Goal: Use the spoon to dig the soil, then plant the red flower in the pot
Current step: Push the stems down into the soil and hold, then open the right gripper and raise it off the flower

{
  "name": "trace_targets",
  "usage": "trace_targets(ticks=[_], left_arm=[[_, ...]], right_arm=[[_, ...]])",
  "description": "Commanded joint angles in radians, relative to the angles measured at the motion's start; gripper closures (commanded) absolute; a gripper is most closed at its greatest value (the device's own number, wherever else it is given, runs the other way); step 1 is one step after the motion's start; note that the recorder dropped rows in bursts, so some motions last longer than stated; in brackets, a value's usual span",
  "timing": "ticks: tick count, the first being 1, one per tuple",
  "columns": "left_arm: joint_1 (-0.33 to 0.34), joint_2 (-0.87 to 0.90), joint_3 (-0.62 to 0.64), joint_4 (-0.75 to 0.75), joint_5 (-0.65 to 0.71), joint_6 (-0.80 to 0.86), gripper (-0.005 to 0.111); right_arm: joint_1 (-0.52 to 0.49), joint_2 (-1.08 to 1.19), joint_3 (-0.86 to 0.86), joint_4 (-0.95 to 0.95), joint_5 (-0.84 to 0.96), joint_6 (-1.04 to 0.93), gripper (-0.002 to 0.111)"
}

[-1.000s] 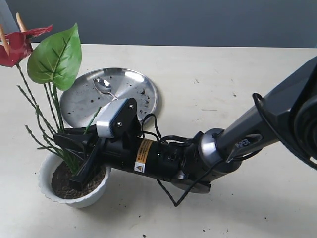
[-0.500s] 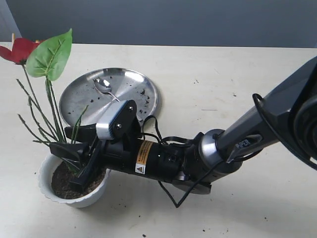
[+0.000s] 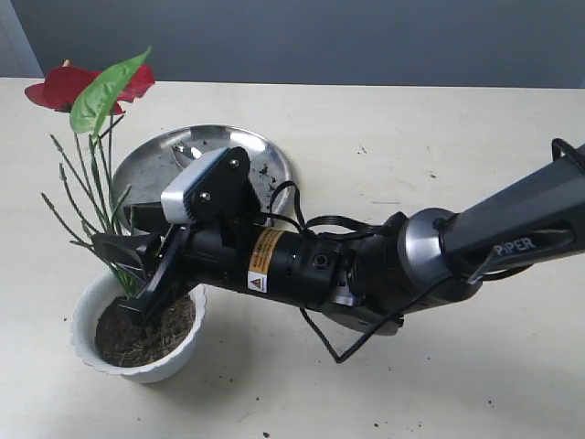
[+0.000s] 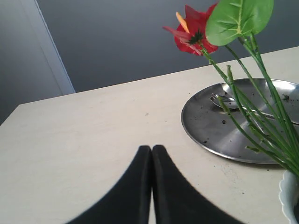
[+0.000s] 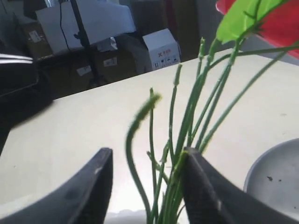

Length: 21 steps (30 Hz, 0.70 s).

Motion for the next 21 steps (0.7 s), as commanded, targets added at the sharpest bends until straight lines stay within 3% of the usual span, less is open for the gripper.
trace_targets(ticks=[1, 9, 15, 19, 21], left_arm=[[-0.002, -0.004, 0.002, -0.001, -0.006, -0.005, 0.106], [-0.002, -0.004, 0.002, -0.001, -0.006, -0.005, 0.106], [-0.002, -0.004, 0.002, -0.001, -0.006, -0.005, 0.106], [-0.002, -0.004, 0.002, -0.001, -0.006, -0.005, 0.106], [-0.002, -0.004, 0.002, -0.001, -0.006, -0.005, 0.106]], right_arm=[[0.000, -0.033, 0.002, 0.023, -0.016, 0.011, 0.063], [0.000, -0.162, 0.002, 0.126, 0.132, -0.020, 0.063], [0.000, -0.256, -0.001, 0.443, 0.346, -0.037, 0.063], [-0.001, -0.311, -0.097, 0.465, 0.630, -0.137, 0.063], [-0.025, -0.326, -0.194, 0.465, 0.863, -0.175, 0.063]])
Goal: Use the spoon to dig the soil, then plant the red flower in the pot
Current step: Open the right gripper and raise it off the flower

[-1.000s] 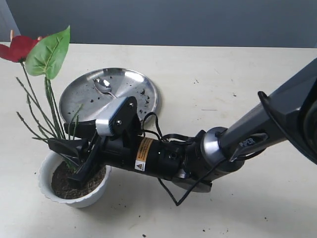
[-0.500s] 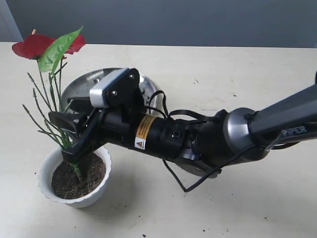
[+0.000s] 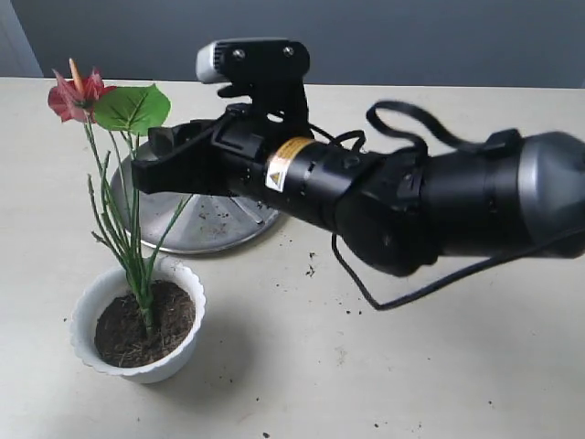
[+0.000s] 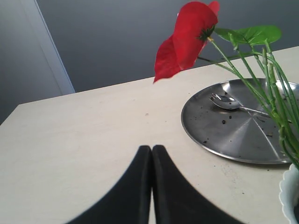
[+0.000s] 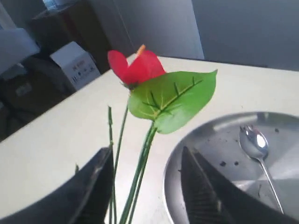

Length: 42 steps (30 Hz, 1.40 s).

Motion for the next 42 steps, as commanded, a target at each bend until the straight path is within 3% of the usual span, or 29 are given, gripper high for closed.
trace_targets(ticks=[1, 4, 10, 12, 18, 22, 33, 42], left_arm=[[-0.002, -0.004, 0.002, -0.001, -0.006, -0.005, 0.106], [-0.002, -0.004, 0.002, -0.001, -0.006, -0.005, 0.106], [-0.002, -0.004, 0.002, -0.001, -0.006, -0.005, 0.106], [-0.002, -0.004, 0.002, -0.001, -0.006, -0.005, 0.106], [-0.002, -0.004, 0.002, -0.001, -0.006, -0.005, 0.106], [-0.002, -0.004, 0.002, -0.001, -0.006, -0.005, 0.106], [-0.002, -0.004, 0.002, -0.001, -0.006, -0.005, 0.106], [-0.002, -0.004, 0.002, -0.001, -0.006, -0.005, 0.106]], right_arm=[[-0.042, -0.040, -0.175, 0.015, 0.468, -0.086, 0.063], [-0.133, -0.030, -0.324, 0.013, 0.737, -0.086, 0.063], [-0.290, 0.001, -0.390, 0.016, 0.815, -0.107, 0.063], [-0.311, 0.017, -0.390, 0.093, 0.857, -0.177, 0.063], [-0.319, 0.084, -0.401, 0.595, 0.952, -0.691, 0.063], [-0.321, 0.151, -0.440, 0.849, 1.050, -0.923, 0.063], [-0.325, 0.353, -0.619, 1.087, 1.195, -1.047, 0.063], [-0.325, 0.336, -0.634, 1.076, 1.265, -1.074, 0.063]])
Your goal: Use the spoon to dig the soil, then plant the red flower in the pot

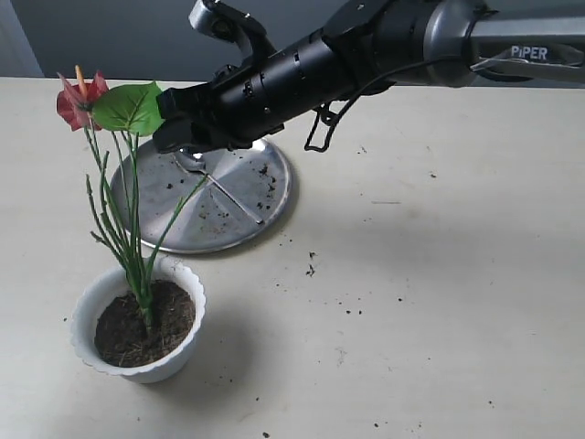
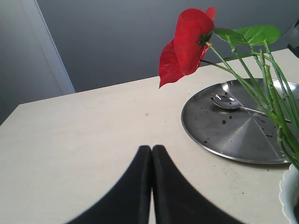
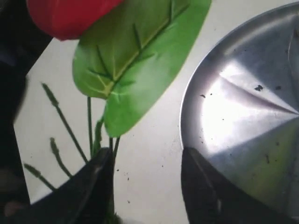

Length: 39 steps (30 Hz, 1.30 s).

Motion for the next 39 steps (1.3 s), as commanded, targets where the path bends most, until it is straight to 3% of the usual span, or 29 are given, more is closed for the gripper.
trace_targets(ticks=[1, 7, 25, 26, 29, 33, 39], left_arm=[[-0.002, -0.004, 0.002, -0.001, -0.006, -0.005, 0.106], [-0.002, -0.004, 0.002, -0.001, -0.006, -0.005, 0.106], [-0.002, -0.004, 0.002, -0.001, -0.006, -0.005, 0.106], [-0.002, -0.004, 0.002, -0.001, -0.006, -0.005, 0.106], [-0.002, -0.004, 0.002, -0.001, -0.006, -0.005, 0.106], [-0.002, -0.004, 0.002, -0.001, -0.004, -0.005, 0.106], [-0.002, -0.004, 0.002, -0.001, -0.004, -0.005, 0.106]], right_arm=[[-0.005, -0.012, -0.005, 0.004, 0.042, -0.038, 0.063], [-0.003, -0.008, -0.005, 0.272, 0.105, -0.246, 0.063], [0.052, 0.111, -0.005, 0.426, 0.030, -0.344, 0.063], [0.053, 0.111, -0.005, 0.426, 0.021, -0.344, 0.067], [0.053, 0.111, -0.005, 0.419, 0.040, -0.344, 0.106], [0.053, 0.109, -0.005, 0.353, 0.168, -0.372, 0.108], [0.053, 0.109, -0.003, 0.337, 0.189, -0.402, 0.108]])
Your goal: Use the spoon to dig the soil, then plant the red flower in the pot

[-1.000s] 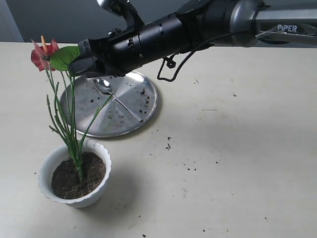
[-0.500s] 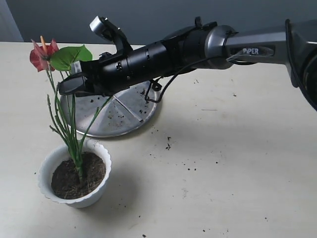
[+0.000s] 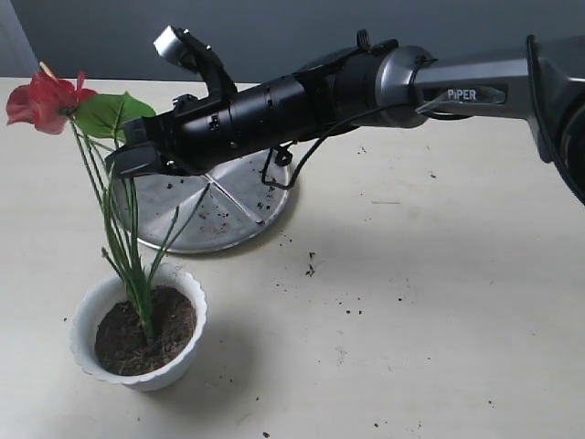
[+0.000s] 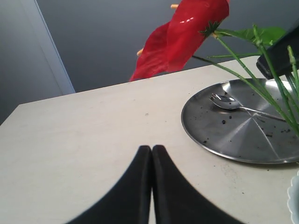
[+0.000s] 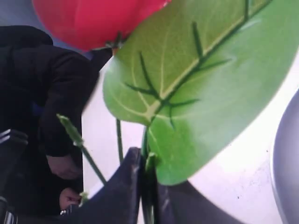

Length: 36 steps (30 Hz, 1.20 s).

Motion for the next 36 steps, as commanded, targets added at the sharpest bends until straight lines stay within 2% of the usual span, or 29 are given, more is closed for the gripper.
trace_targets(ticks=[1, 6, 10, 13, 17, 25, 36], left_arm=[[-0.002, -0.004, 0.002, -0.001, -0.004, -0.005, 0.106], [-0.002, -0.004, 0.002, -0.001, -0.004, -0.005, 0.106], [-0.002, -0.004, 0.002, -0.001, -0.004, -0.005, 0.106], [-0.002, -0.004, 0.002, -0.001, -0.004, -0.005, 0.106], [-0.002, -0.004, 0.002, -0.001, -0.004, -0.005, 0.106], [-0.002, -0.004, 0.002, -0.001, -0.004, -0.005, 0.106], [-0.002, -0.004, 0.002, -0.001, -0.008, -0.005, 0.106]], right_arm=[[-0.001, -0.006, -0.001, -0.030, 0.061, -0.052, 0.108], [-0.001, -0.006, 0.017, 0.052, 0.145, -0.154, 0.108], [-0.004, -0.008, 0.083, 0.188, 0.245, -0.332, 0.108], [-0.004, -0.008, 0.133, 0.202, 0.321, -0.445, 0.108], [-0.017, -0.026, 0.220, 0.214, 0.321, -0.556, 0.108], [-0.047, -0.106, 0.363, 0.214, 0.321, -0.658, 0.108], [-0.040, -0.121, 0.450, 0.214, 0.321, -0.680, 0.108]])
